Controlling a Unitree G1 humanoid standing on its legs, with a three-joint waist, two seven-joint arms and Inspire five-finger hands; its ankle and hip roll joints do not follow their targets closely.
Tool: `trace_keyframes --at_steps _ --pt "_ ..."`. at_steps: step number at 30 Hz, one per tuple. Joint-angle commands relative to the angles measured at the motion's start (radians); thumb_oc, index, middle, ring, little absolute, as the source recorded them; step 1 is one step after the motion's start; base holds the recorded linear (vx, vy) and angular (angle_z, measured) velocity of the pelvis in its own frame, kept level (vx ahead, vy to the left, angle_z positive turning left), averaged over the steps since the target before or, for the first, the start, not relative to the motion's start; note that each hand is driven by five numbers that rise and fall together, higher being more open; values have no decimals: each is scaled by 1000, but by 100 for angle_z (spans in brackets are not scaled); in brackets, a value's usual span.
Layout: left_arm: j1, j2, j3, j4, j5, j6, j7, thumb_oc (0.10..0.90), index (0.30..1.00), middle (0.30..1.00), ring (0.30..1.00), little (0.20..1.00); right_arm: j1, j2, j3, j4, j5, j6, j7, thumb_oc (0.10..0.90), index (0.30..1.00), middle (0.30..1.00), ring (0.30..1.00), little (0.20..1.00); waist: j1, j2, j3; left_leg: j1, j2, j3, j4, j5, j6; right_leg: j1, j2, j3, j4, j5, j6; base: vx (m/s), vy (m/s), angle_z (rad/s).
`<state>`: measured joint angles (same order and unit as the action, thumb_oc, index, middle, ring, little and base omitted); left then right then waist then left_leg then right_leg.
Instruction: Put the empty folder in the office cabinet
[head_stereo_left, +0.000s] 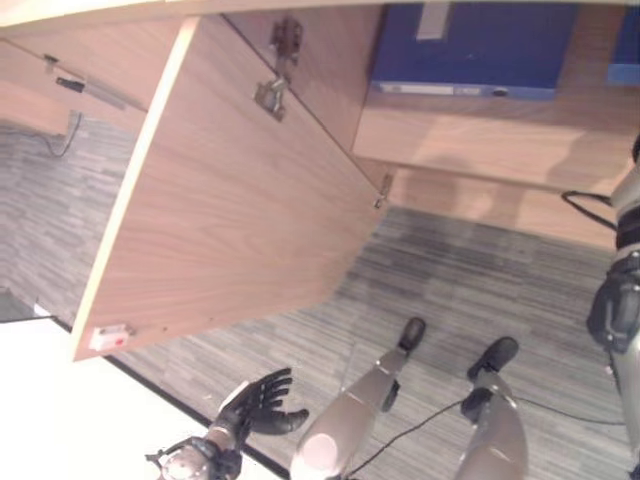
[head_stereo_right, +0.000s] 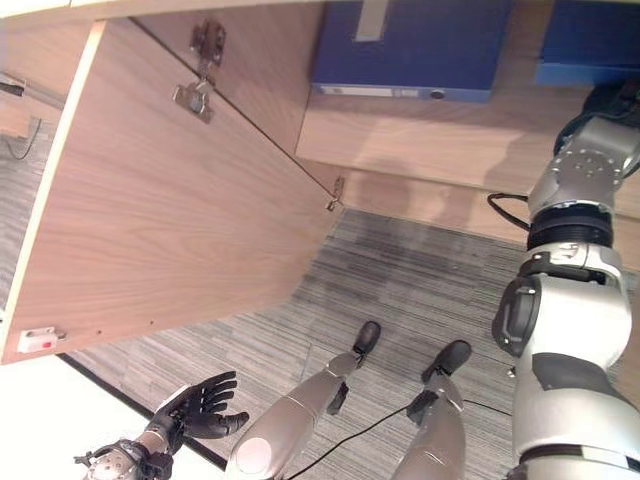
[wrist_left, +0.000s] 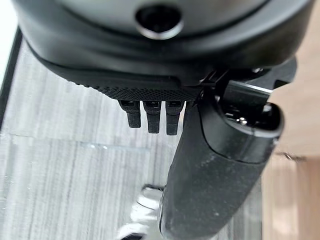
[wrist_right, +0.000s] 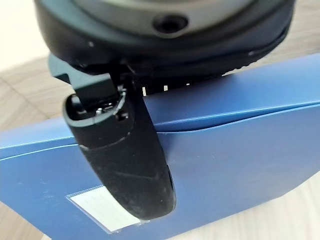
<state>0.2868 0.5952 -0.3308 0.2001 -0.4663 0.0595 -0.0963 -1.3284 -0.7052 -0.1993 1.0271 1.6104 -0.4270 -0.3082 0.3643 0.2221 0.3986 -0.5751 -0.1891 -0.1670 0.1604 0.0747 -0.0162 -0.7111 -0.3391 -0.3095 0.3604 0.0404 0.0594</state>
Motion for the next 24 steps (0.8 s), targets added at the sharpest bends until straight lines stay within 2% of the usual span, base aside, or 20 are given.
trace_keyframes --at_steps 1,2,3,8,9,11,14,15,19,24 --pt "97 47 -33 25 -15 -12 10 800 900 900 900 900 -18 -129 134 -156 -72 -40 76 400 300 300 300 300 11 -28 -140 -110 -9 -8 151 -195 4 56 -24 83 55 -160 78 48 45 14" --pt "97 44 -34 30 -18 -9 10 800 900 900 900 900 -21 -131 141 -157 -71 -38 80 400 300 300 300 300 12 -27 -145 -114 -11 -7 155 -197 5 52 -27 85 58 -162 79 26 23 9" --pt "96 43 -33 32 -19 -9 10 800 900 900 900 900 -20 -133 149 -160 -73 -32 83 800 900 900 900 900 12 -26 -148 -115 -11 -5 156 -198 6 50 -29 86 62 -162 80 39 33 8" --pt "108 48 -17 47 -33 -13 9 800 900 900 900 900 -50 -191 240 -72 -83 61 111 800 900 900 900 900 12 -37 -164 -116 -13 1 160 -201 5 40 -39 94 81 -164 81 13 10 1" --pt "110 46 -17 46 -45 -5 6 800 900 900 900 900 -73 -211 272 17 -100 122 111 800 900 900 900 900 9 -44 -167 -115 -10 4 160 -203 4 40 -40 95 82 -164 79 0 0 0" --pt "113 52 -17 41 -52 -2 3 800 900 900 900 900 -97 -228 304 77 -116 172 118 800 900 900 900 900 5 -48 -169 -113 -7 8 158 -203 2 39 -39 94 82 -163 78 0 0 0" --pt "118 56 -17 36 -53 0 2 800 900 900 900 900 -116 -241 333 127 -123 210 123 800 900 900 900 900 2 -52 -169 -110 -3 11 152 -201 0 37 -38 93 81 -161 78 -2 -7 -1" --pt "119 59 -15 36 -54 2 0 800 900 900 900 900 -134 -249 359 181 -140 244 121 800 900 900 900 900 0 -55 -168 -108 1 14 146 -198 -1 35 -35 94 80 -160 76 -5 -23 -9" --pt "122 64 -8 41 -54 7 -3 800 900 900 900 900 -135 -235 396 213 -173 303 145 800 900 900 900 900 -5 -62 -164 -88 14 15 121 -188 -4 42 -26 93 68 -151 75 -6 -25 -11" --pt "121 62 2 69 -60 4 -10 800 900 900 900 900 -131 -219 435 194 -193 330 183 800 900 900 900 900 -10 -69 -157 -66 25 18 104 -183 -8 54 -20 92 55 -143 75 -2 -24 -8"
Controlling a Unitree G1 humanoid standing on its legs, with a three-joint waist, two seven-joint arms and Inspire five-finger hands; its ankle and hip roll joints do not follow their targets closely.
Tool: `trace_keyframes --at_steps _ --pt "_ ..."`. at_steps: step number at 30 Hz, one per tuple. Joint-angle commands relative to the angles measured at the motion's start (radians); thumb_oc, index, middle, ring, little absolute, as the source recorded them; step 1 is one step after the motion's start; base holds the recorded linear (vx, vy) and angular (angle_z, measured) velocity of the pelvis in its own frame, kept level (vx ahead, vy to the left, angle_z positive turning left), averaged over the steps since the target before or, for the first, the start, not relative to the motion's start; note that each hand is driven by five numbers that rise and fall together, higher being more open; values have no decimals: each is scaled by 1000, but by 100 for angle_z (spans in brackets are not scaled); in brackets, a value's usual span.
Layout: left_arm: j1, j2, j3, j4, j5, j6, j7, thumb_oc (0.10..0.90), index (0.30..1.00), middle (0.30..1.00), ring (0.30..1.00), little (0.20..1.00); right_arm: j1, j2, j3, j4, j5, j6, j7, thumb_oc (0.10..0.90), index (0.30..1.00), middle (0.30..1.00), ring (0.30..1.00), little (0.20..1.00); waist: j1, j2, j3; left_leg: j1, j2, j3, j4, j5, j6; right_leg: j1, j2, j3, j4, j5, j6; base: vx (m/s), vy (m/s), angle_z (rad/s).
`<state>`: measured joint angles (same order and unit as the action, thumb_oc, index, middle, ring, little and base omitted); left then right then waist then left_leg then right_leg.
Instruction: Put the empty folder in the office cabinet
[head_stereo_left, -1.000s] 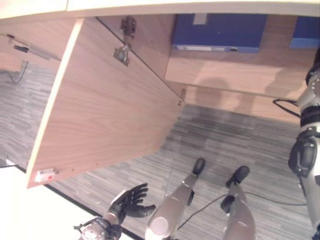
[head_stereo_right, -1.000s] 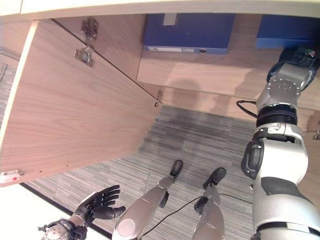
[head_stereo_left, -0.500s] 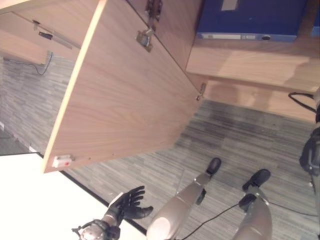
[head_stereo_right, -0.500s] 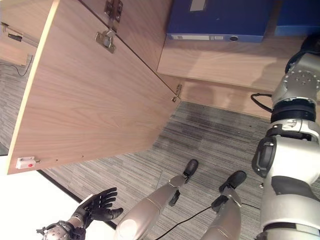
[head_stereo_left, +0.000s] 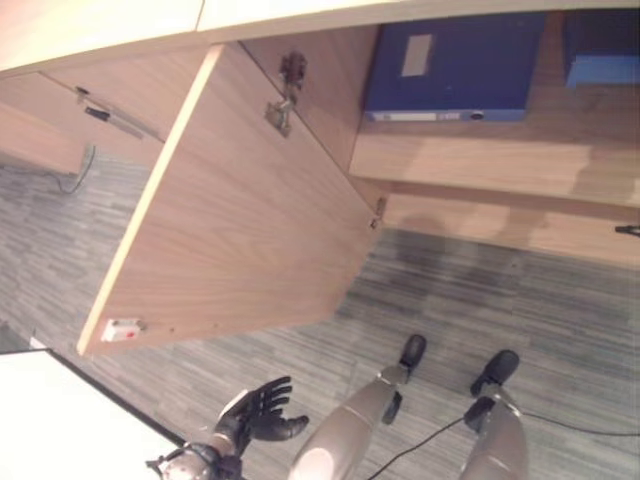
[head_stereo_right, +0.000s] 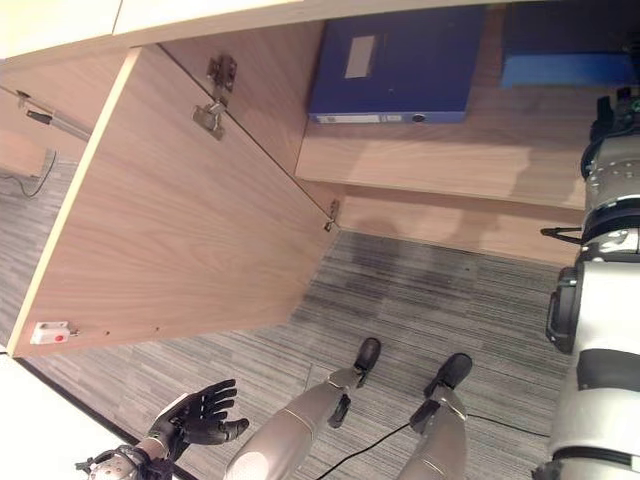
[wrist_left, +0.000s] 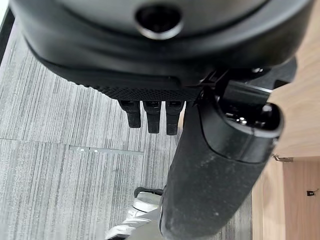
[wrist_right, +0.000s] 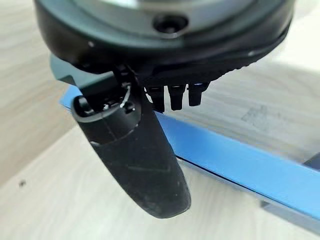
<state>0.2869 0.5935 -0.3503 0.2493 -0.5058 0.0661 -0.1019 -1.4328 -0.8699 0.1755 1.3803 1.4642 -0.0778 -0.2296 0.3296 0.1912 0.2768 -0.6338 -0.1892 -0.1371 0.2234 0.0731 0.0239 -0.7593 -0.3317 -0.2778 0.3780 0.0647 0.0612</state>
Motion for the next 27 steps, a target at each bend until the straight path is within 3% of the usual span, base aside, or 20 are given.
trace_keyframes --at_steps 1,12,17,27 --pt "120 61 22 26 -22 -4 -7 800 900 900 900 900 -25 -53 64 -161 -50 -19 108 800 900 900 900 900 23 -40 -32 -2 27 -11 39 -181 -49 108 -26 60 34 -166 73 7 -6 -4" --pt "107 49 22 60 -26 -9 -16 800 900 900 900 900 7 -31 70 -192 -58 -8 160 800 900 900 900 900 4 -52 -17 34 45 -4 7 -171 -52 138 -10 52 -3 -148 78 5 -13 -5" --pt "103 52 30 70 -20 -15 -36 800 900 900 900 900 -2 -38 206 -163 -245 94 208 800 900 900 900 900 -3 -59 -7 42 53 7 2 -166 -53 138 -8 52 -7 -137 78 -1 -2 -3" --pt "104 57 39 75 -16 -18 -55 800 900 900 900 900 -26 -27 318 -109 -393 158 267 800 900 900 900 900 -18 -69 5 46 66 19 -1 -164 -53 141 2 56 -21 -125 74 -1 -5 -6"
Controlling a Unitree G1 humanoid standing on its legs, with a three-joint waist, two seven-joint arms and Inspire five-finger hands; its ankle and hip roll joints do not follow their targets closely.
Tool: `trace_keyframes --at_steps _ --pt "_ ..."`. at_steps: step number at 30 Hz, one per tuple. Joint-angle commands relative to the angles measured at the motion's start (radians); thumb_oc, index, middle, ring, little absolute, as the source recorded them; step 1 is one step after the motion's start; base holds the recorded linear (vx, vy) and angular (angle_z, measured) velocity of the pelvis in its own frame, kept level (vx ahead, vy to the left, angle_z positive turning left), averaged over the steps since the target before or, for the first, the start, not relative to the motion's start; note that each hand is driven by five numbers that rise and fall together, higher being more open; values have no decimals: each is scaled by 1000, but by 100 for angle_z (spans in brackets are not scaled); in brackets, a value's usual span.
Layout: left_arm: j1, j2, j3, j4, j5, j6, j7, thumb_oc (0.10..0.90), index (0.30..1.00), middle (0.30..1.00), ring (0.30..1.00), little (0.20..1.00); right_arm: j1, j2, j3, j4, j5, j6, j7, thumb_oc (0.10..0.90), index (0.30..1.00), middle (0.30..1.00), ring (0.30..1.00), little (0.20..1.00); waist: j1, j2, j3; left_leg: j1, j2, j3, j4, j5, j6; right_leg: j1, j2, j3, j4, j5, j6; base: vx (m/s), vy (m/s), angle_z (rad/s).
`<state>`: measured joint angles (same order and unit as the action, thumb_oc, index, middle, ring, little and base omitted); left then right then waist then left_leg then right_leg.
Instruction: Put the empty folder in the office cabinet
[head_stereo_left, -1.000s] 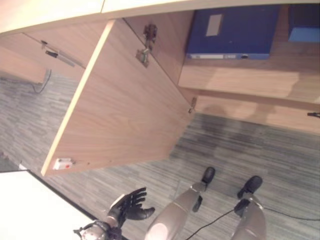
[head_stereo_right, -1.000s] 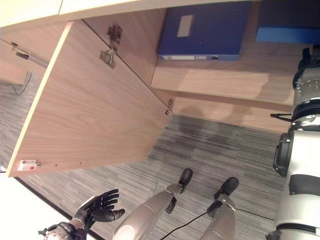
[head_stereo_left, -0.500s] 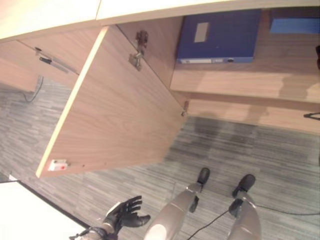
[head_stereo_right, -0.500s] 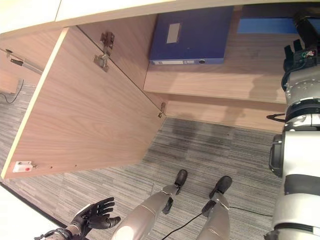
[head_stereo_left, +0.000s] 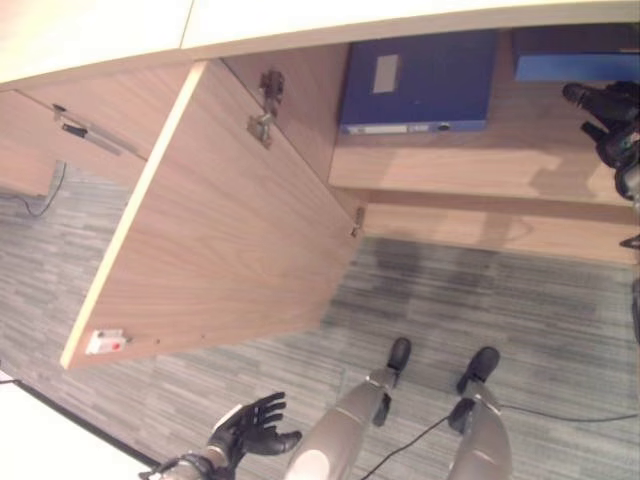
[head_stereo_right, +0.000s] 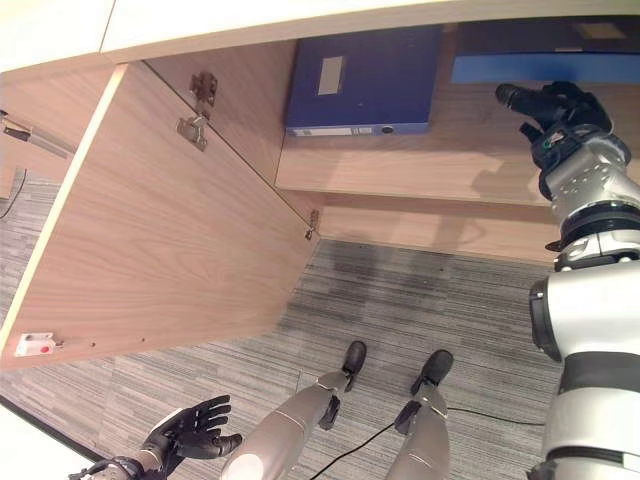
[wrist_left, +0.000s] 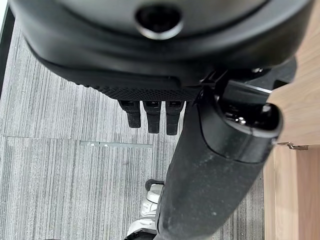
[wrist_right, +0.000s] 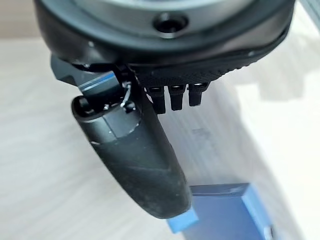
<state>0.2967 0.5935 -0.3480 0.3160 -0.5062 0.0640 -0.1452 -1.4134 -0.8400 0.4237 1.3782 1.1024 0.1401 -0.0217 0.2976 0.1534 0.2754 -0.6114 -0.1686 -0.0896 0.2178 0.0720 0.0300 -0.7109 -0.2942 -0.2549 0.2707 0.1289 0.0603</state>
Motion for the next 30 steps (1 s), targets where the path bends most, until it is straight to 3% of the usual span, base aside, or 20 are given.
trace_keyframes --at_steps 1,5,9,14,18,25,30 --pt "92 59 37 7 -14 -17 -11 800 900 900 900 900 -43 -56 69 -111 -29 -60 63 800 900 900 900 900 12 -32 9 24 47 -28 3 -162 -58 93 -35 32 83 -187 75 -8 -14 -4" --pt "92 61 46 4 -17 -18 -10 800 900 900 900 900 -28 -45 63 -136 -14 -64 72 800 900 900 900 900 9 -35 15 26 53 -24 -3 -159 -58 96 -29 30 70 -180 75 -7 -13 -5" --pt "94 58 60 20 -15 -25 -13 800 900 900 900 900 -25 -52 113 -128 -101 -43 97 800 900 900 900 900 1 -37 26 28 58 -16 -10 -155 -57 95 -26 30 60 -169 76 -13 1 -10" --pt "101 68 71 8 6 -35 -30 800 900 900 900 900 -35 -80 262 -62 -380 22 183 800 900 900 900 900 -11 -46 38 33 65 -11 -26 -141 -57 101 -20 20 34 -152 76 -7 -3 -2" --pt "122 90 95 -16 20 -41 -43 800 900 900 900 900 -4 -109 363 -87 -546 30 230 800 900 900 900 900 -19 -55 44 53 77 -11 -46 -129 -59 124 -13 11 6 -136 79 -4 -3 -1" --pt "131 146 114 -79 33 -58 -57 800 900 900 900 900 15 -158 442 -186 -580 14 252 800 900 900 900 900 -37 -82 50 114 104 -14 -120 -90 -75 211 12 -16 -98 -99 90 -23 -30 -10" --pt "131 198 142 -114 29 -58 -62 800 900 900 900 900 17 -181 538 -230 -699 14 279 800 900 900 900 900 -47 -112 28 189 128 -22 -219 -38 -88 303 41 -48 -199 -56 102 -1 -44 -2"
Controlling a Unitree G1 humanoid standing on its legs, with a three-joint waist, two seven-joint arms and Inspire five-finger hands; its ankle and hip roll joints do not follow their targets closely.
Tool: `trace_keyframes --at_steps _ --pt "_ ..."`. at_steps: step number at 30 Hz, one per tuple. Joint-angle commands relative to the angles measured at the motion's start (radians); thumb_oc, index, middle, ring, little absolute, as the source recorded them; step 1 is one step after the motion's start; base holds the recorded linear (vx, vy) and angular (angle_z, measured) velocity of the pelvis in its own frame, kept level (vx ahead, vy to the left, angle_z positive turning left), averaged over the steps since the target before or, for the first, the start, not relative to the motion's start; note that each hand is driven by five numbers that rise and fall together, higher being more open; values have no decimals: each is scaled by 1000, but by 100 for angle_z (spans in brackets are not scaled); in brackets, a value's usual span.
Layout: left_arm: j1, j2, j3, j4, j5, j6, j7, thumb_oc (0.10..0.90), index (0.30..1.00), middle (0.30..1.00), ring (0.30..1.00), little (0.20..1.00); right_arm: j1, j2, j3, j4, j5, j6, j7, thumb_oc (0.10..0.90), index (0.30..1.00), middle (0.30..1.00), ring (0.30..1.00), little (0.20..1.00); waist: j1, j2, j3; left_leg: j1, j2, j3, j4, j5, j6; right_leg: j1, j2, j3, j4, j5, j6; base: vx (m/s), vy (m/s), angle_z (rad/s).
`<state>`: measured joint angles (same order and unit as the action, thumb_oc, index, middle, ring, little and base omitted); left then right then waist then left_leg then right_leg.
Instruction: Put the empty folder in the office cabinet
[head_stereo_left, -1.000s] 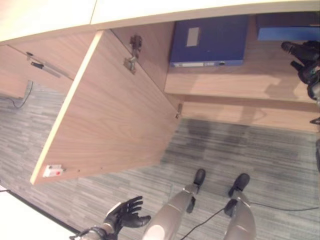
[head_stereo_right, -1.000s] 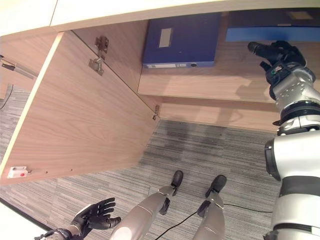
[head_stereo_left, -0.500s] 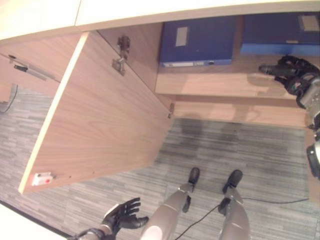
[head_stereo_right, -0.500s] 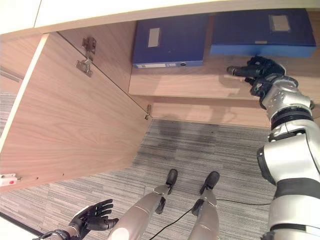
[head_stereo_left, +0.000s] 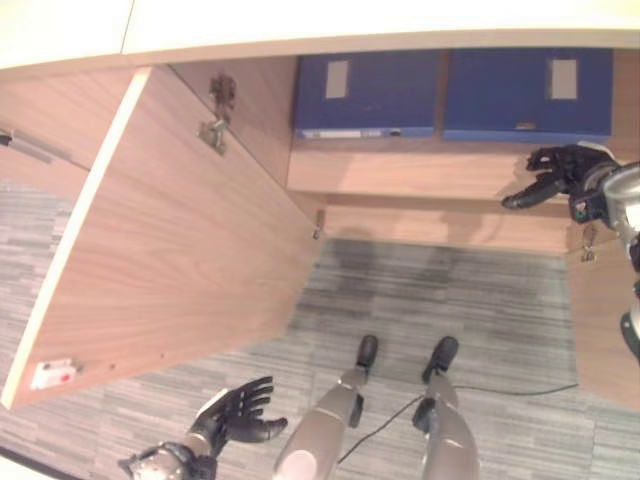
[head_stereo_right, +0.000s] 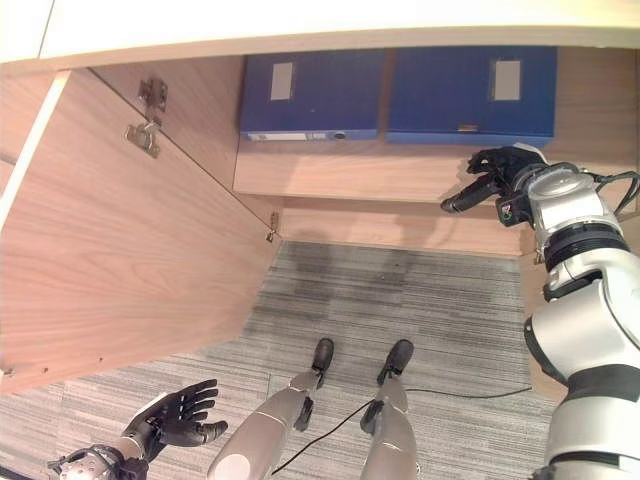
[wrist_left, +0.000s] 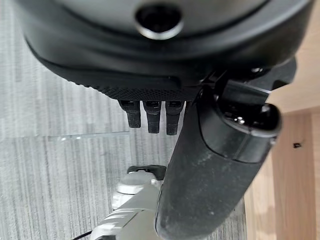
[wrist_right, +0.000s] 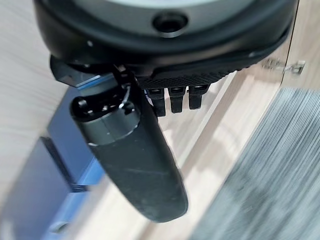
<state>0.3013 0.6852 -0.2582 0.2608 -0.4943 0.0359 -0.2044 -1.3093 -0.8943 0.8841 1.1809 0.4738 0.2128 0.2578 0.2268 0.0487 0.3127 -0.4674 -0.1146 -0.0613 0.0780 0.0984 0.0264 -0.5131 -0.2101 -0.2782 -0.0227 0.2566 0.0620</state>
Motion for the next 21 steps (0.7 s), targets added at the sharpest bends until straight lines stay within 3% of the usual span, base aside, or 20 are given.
trace_keyframes --at_steps 1,3,9,11,12,13,15,16,18,21 --pt "132 111 61 -67 15 -29 -4 800 900 900 900 900 -84 -132 90 -50 -89 -62 1 800 900 900 900 900 21 -12 -17 64 79 -52 -102 -54 -87 121 -36 -30 78 -176 103 23 -43 -2" --pt "131 114 71 -68 12 -26 -4 800 900 900 900 900 -60 -134 111 -109 -127 -70 0 800 900 900 900 900 8 -34 -34 104 85 -50 -151 -8 -88 168 -22 -51 24 -136 102 -68 -22 -3" --pt "89 62 33 65 16 -23 -1 800 900 900 900 900 -6 -120 108 -255 -145 -108 -33 800 900 900 900 900 -29 -77 -74 162 105 -36 -165 -7 -98 247 10 -50 -40 -122 108 -10 -14 -7" --pt "55 -24 19 240 50 -22 13 800 900 900 900 900 44 -141 101 -405 -144 -132 -35 800 900 900 900 900 -63 -98 -106 214 116 -12 -165 -24 -95 289 18 -33 -57 -122 111 31 42 -15" --pt "53 -25 17 242 50 -24 13 800 900 900 900 900 46 -143 100 -407 -144 -131 -36 800 900 900 900 900 -61 -97 -105 216 116 -11 -165 -25 -95 290 18 -33 -57 -122 111 84 86 -13" --pt "35 -101 18 353 86 -20 23 800 900 900 900 900 117 -157 76 -509 -123 -152 -28 800 900 900 900 900 -88 -108 -130 259 121 9 -165 -39 -90 315 29 -12 -63 -125 110 48 60 -29" --pt "25 -132 23 407 91 -18 27 800 900 900 900 900 150 -166 63 -543 -116 -157 -23 800 900 900 900 900 -97 -116 -144 273 122 21 -165 -43 -87 319 31 0 -65 -125 111 43 85 -48" --pt "-6 -211 47 540 90 -9 33 800 900 900 900 900 230 -177 26 -626 -106 -171 -15 800 900 900 900 900 -121 -122 -169 319 126 48 -165 -65 -83 341 43 24 -65 -130 111 49 106 -51" --pt "-25 -245 63 602 89 -6 37 800 900 900 900 900 281 -184 -4 -670 -99 -177 -13 800 900 900 900 900 -131 -129 -183 334 126 60 -165 -70 -80 348 46 35 -65 -131 111 32 65 -49" --pt "-104 -354 124 812 137 1 62 800 900 900 900 900 481 -169 -146 -783 -68 -193 -12 800 900 900 900 900 -166 -140 -225 384 129 93 -165 -94 -75 376 57 66 -65 -143 109 33 52 -66"
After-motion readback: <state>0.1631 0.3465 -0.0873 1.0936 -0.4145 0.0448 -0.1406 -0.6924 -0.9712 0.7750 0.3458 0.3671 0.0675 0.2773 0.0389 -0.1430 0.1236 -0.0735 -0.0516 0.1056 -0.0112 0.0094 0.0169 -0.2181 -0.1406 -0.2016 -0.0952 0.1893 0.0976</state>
